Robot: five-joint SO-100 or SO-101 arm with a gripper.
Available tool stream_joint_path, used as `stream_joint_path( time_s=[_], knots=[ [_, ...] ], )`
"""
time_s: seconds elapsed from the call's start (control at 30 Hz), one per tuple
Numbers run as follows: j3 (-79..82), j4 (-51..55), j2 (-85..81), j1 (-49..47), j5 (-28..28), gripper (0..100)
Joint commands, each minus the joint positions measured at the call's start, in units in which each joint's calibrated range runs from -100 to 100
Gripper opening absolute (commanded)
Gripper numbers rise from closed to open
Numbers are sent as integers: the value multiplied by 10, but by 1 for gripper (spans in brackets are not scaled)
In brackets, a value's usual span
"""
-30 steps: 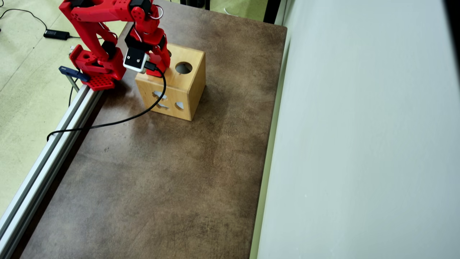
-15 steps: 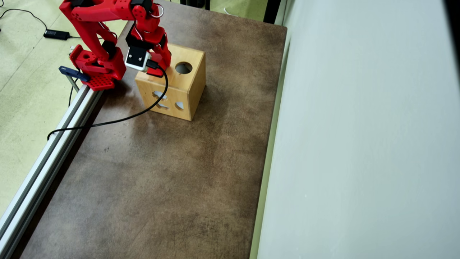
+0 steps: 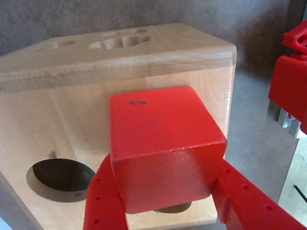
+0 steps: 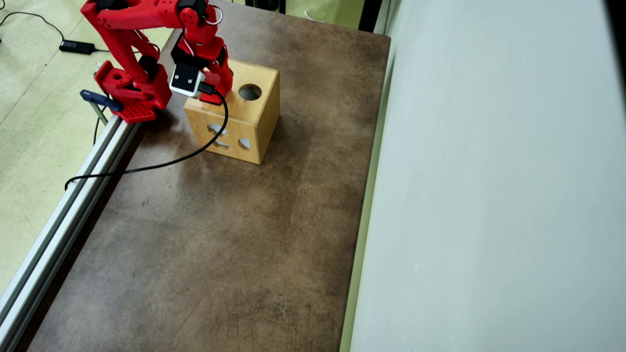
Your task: Pick and place the red cube on the square hole
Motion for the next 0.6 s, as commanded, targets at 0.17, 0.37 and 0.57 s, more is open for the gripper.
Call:
stream_joint_path(
  time_s=[0.17, 0.37, 0.57],
  knots=[
    [-9, 1, 0, 2, 3, 3],
    [-9, 1, -3, -37, 3, 3],
    [-9, 1, -1, -38, 3, 3]
  ],
)
